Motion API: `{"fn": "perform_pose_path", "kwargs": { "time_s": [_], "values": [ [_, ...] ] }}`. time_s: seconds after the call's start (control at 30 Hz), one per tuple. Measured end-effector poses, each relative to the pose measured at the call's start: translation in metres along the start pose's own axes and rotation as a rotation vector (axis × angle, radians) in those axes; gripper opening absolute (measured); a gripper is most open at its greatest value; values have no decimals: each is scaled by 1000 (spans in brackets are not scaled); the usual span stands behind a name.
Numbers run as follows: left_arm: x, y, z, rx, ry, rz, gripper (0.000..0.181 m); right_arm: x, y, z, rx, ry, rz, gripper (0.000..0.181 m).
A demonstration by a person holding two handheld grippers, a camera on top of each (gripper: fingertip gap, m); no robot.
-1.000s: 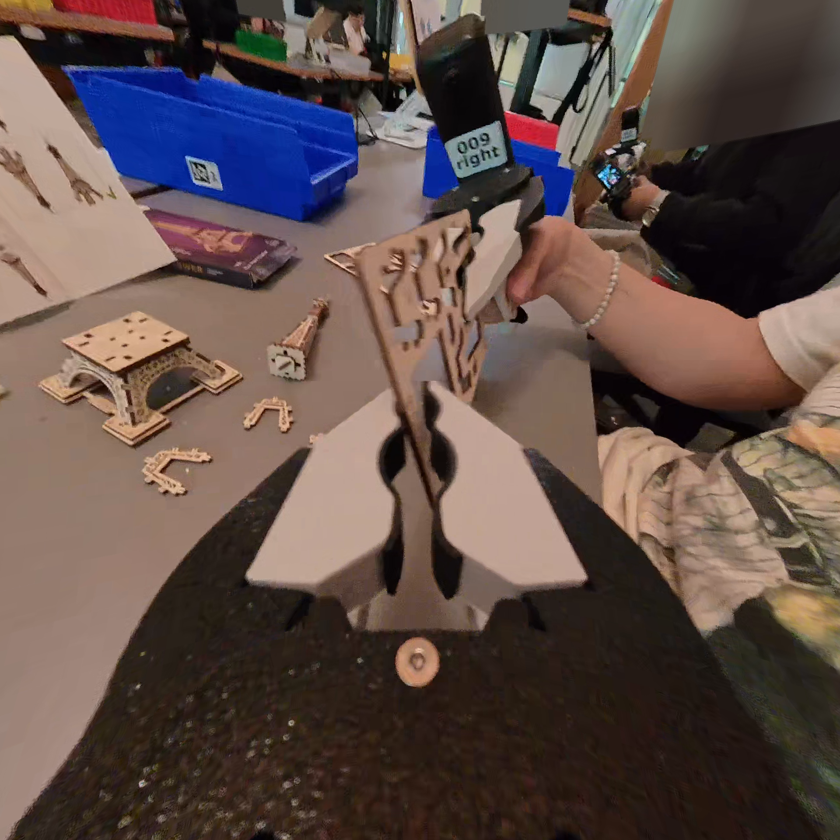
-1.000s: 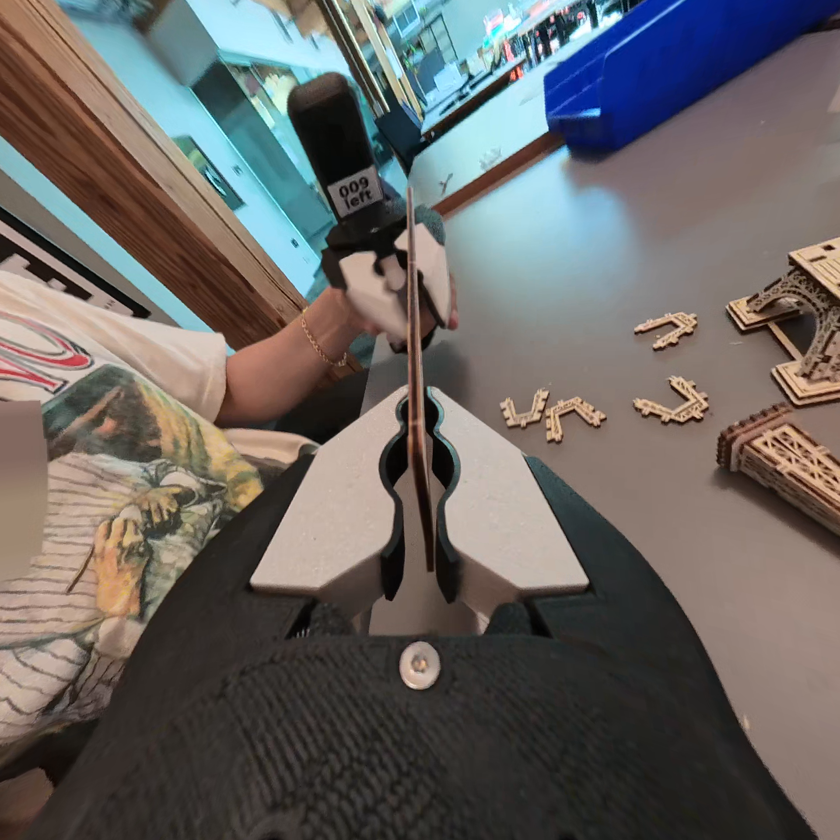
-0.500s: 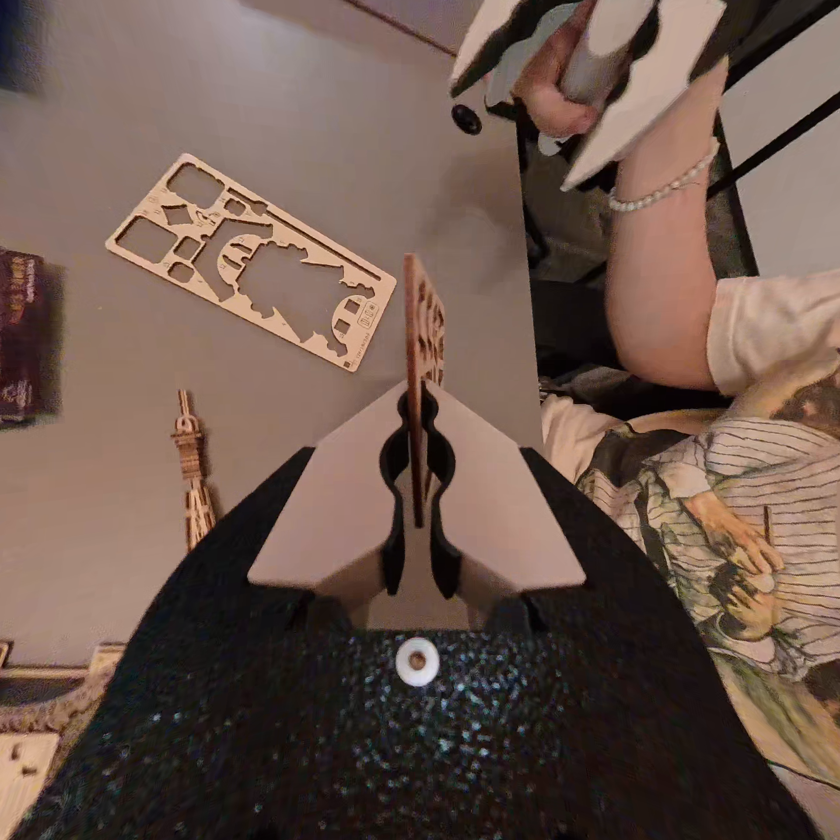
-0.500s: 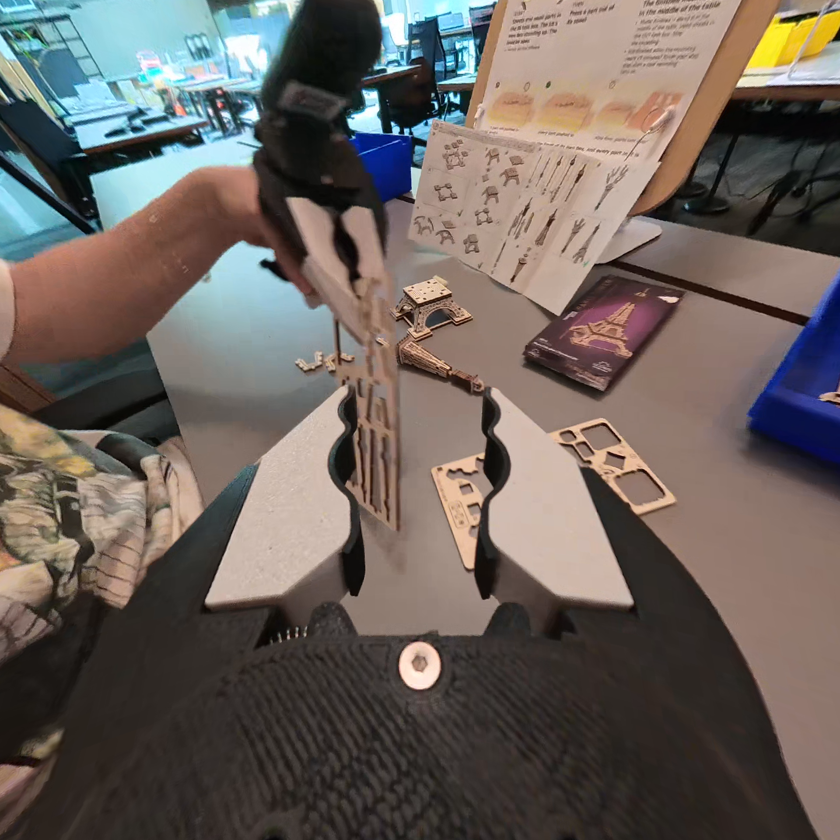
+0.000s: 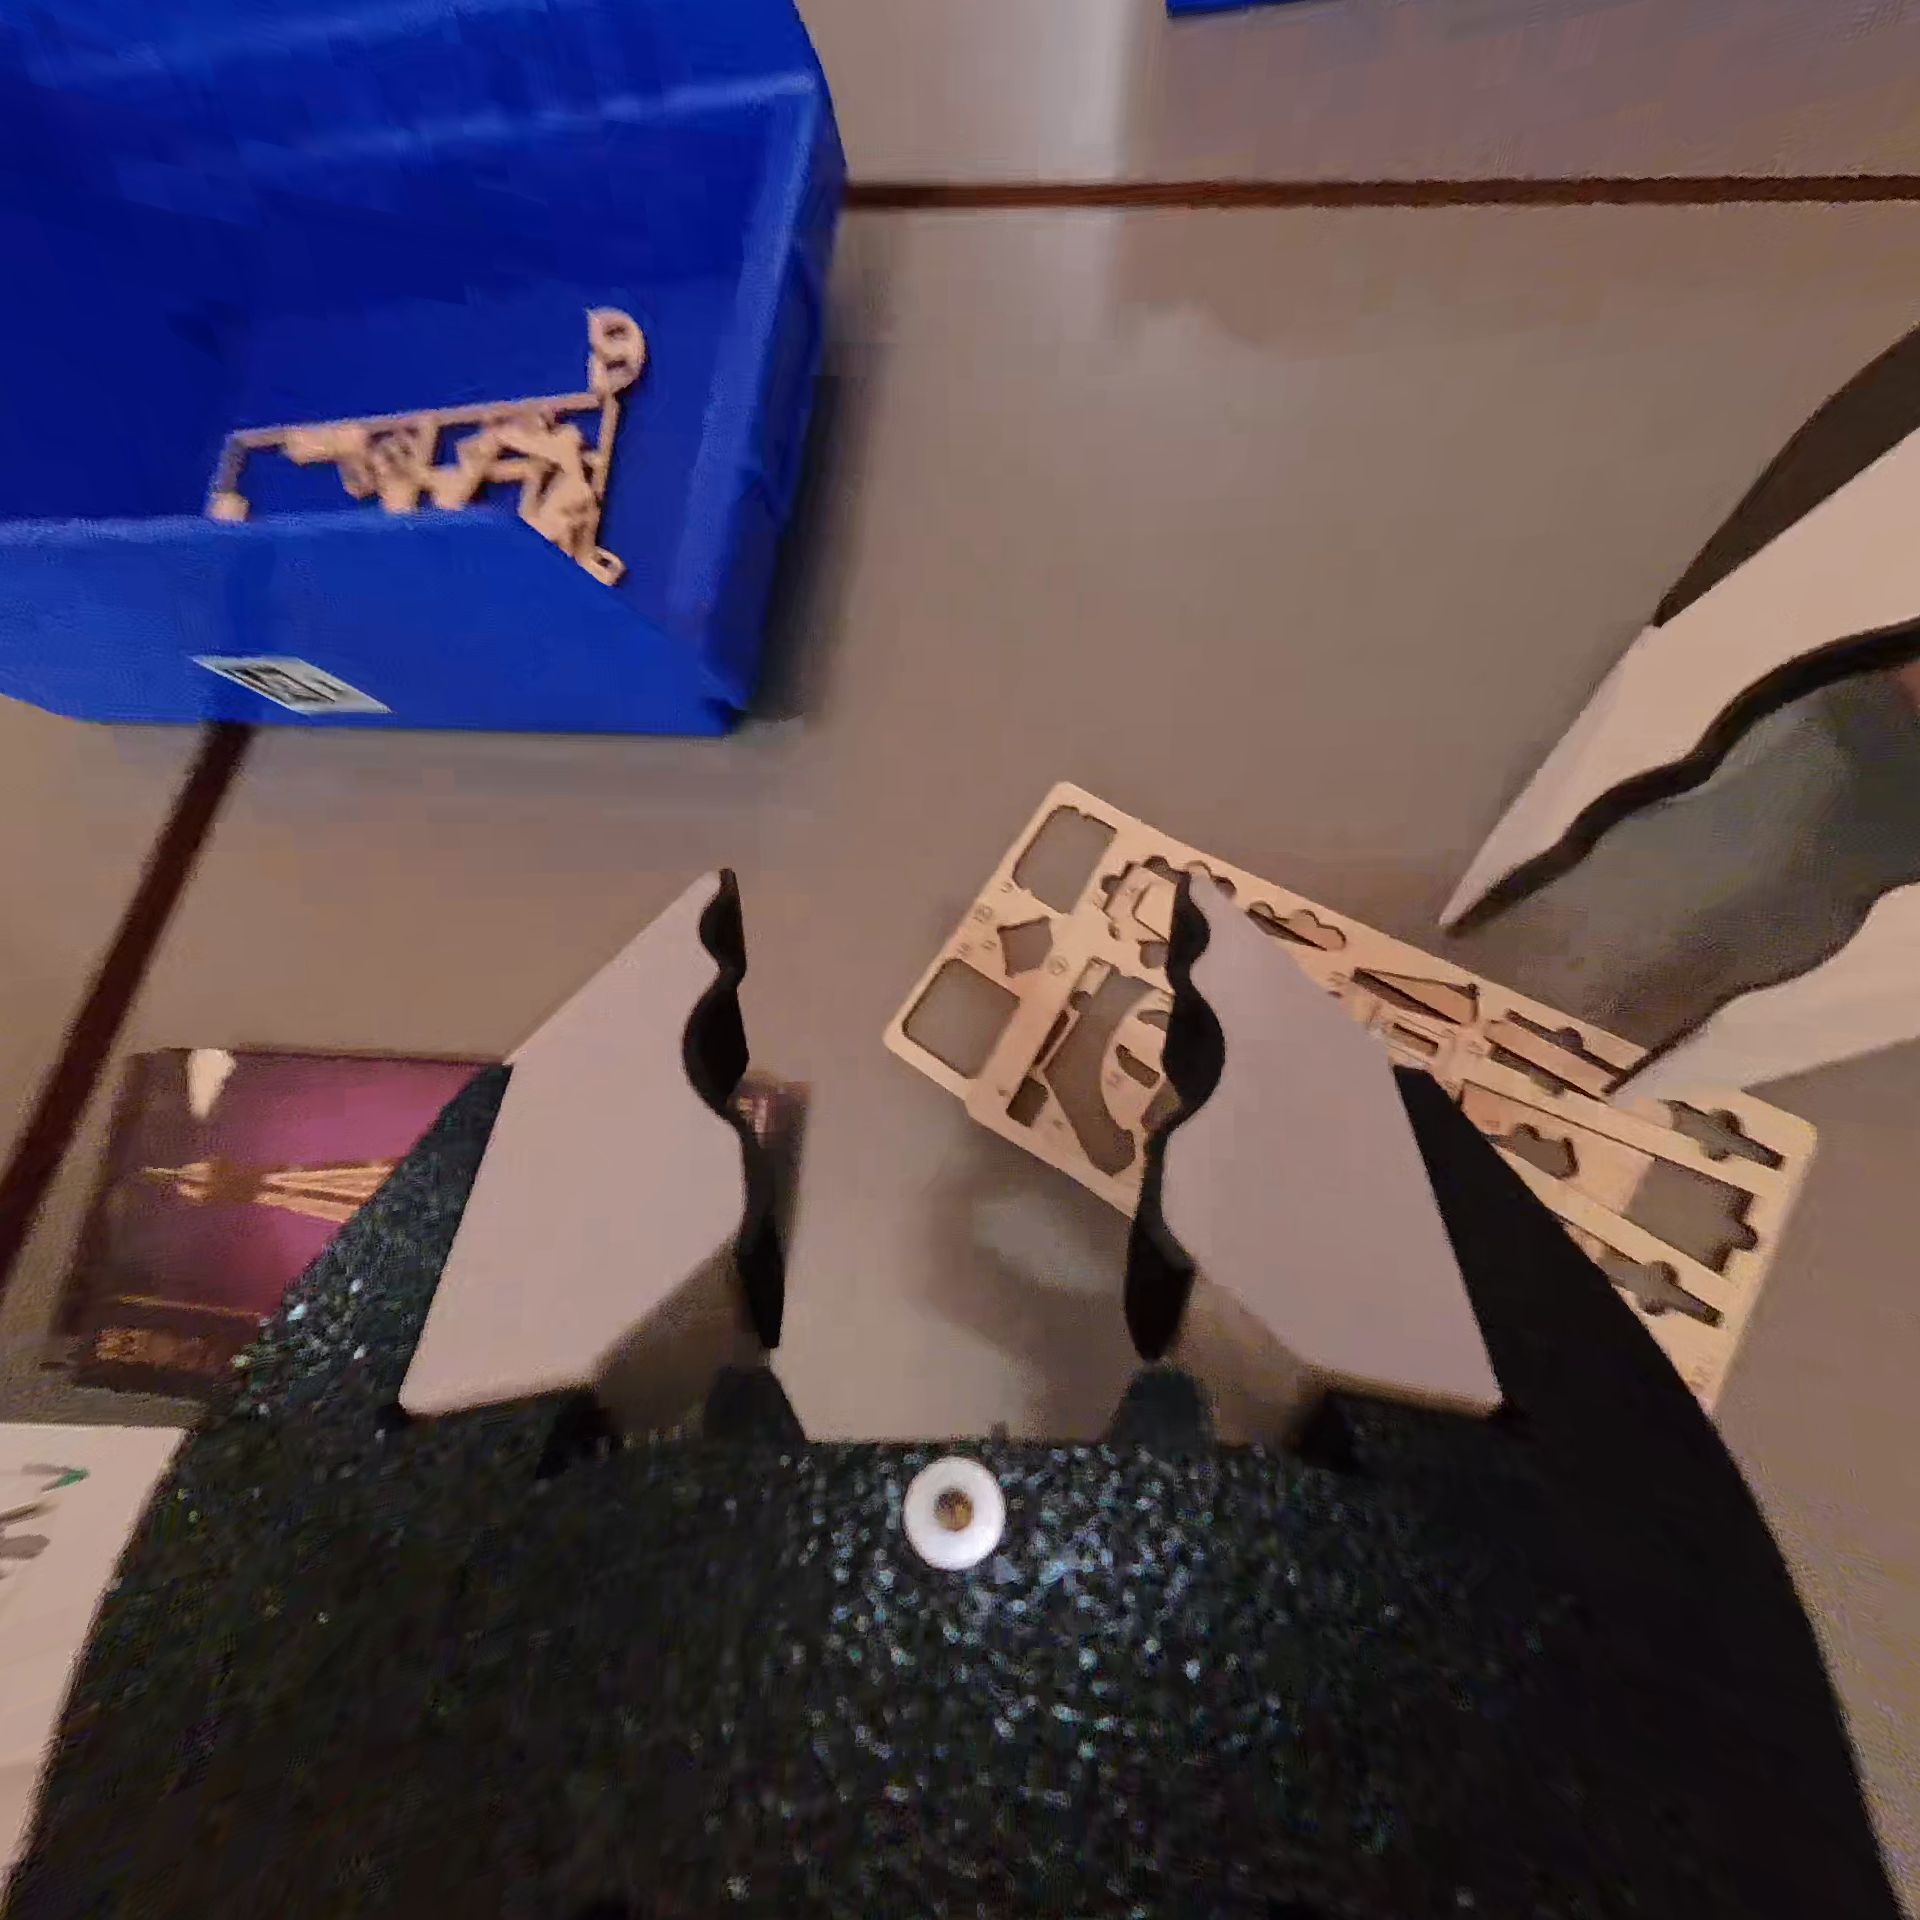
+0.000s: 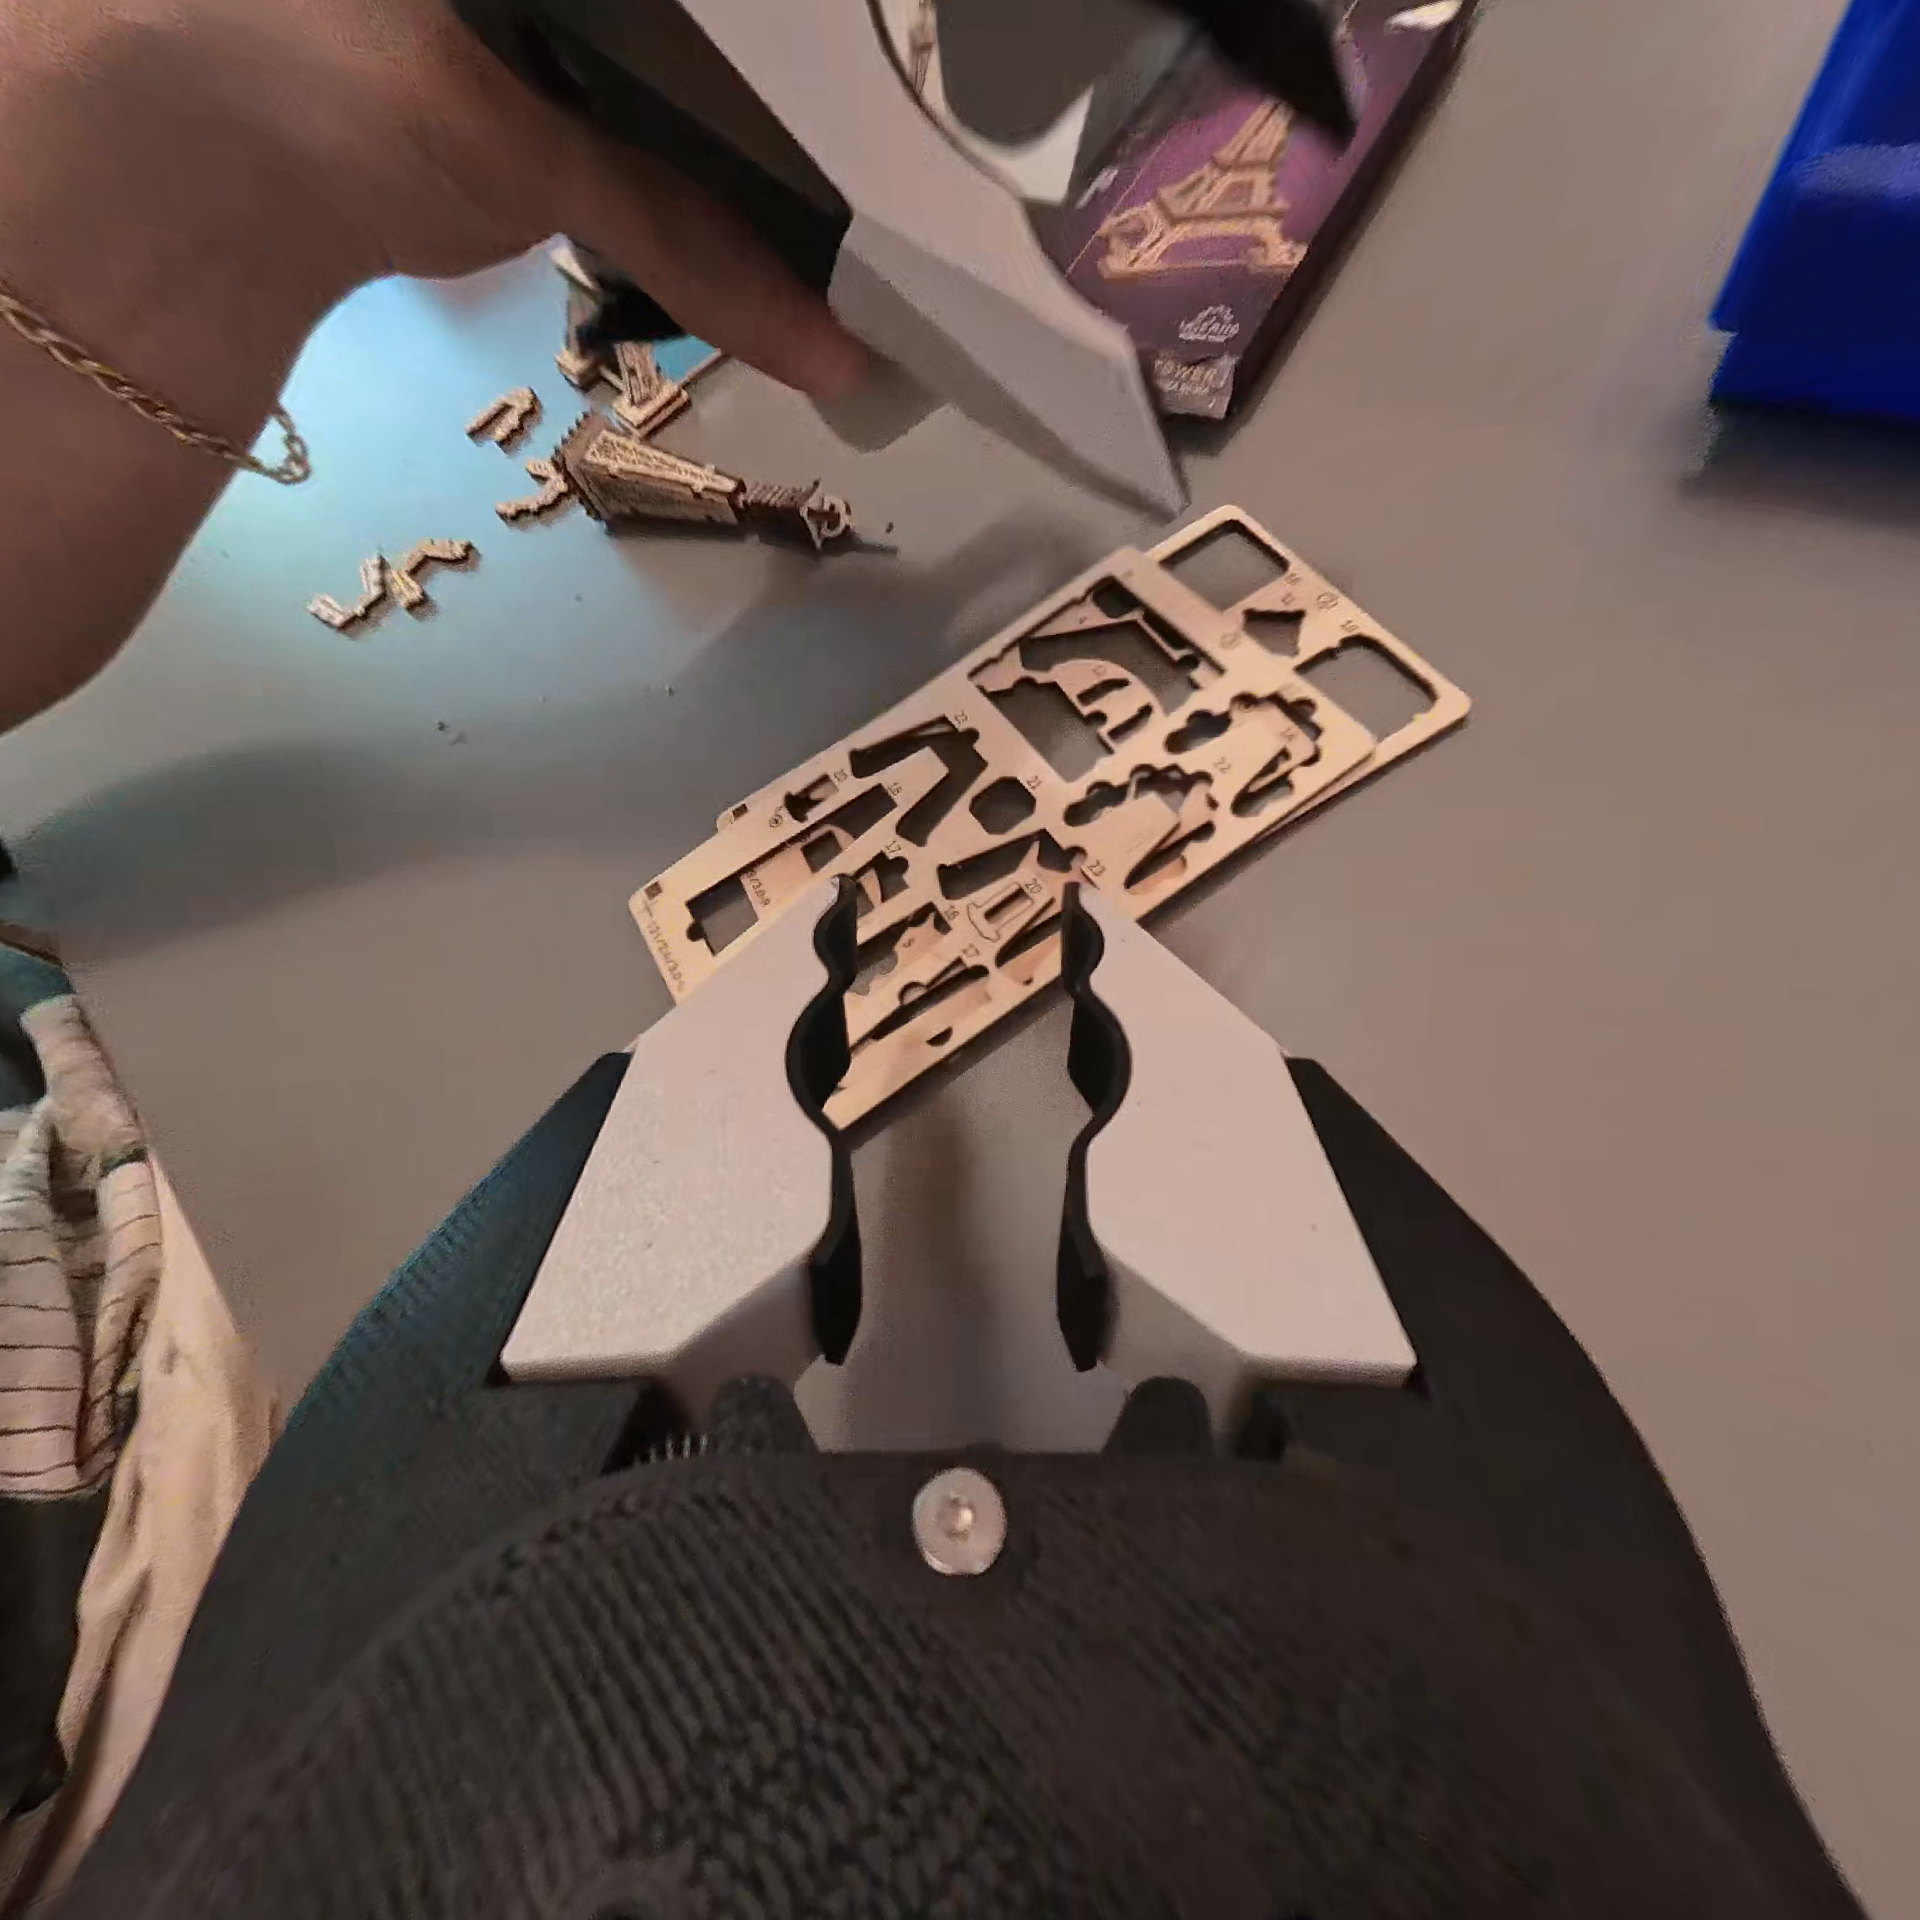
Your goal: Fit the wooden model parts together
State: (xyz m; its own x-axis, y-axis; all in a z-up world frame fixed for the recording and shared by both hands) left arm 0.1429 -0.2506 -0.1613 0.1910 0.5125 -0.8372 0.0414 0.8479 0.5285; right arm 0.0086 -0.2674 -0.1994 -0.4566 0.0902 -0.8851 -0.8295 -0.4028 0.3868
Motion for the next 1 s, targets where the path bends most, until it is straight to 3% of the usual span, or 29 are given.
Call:
{"fn": "perform_pose_path", "kwargs": {
  "time_s": [0.03,0.1,0.17,0.33,0.5,0.7,0.77,0.83,0.9,1.0],
  "values": [
    [-3,5,-3,-24,-45,-56,80,1,-4,0,6,22,12,37],
    [-5,16,-27,80,-124,-142,67,-2,-9,1,31,99,15,40],
    [4,29,-45,138,-200,-153,61,-7,-11,6,42,178,7,42],
    [36,71,-44,12,-226,-171,60,-15,-10,28,-20,398,17,55],
    [87,125,-10,-153,-199,-116,57,-7,-21,26,3,555,195,68],
    [142,187,29,-236,-185,-6,57,-3,-51,3,-68,416,368,72],
    [153,208,40,-276,-163,-24,57,-2,-54,-7,-49,471,453,76],
    [164,230,52,-338,-148,-45,55,-9,-58,-12,-11,465,465,68],
    [174,252,65,-422,-107,-65,53,-18,-59,-12,23,410,445,71],
    [185,278,80,-547,-10,-157,46,-40,-60,-25,210,291,338,71]
  ]
}}
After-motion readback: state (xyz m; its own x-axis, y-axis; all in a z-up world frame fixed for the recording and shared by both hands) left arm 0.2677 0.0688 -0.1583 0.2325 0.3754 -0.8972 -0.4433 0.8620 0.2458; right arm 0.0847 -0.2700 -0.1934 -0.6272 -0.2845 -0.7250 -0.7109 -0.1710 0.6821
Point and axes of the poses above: each gripper's, where its closed fingertips meet, y back along the fingers, x out of its underside, z = x × y across the jaws, the point moved 5 cm from there along y, back along the fingers, and after that the axes turned 10 degrees about -z, right-handed, at the moved point
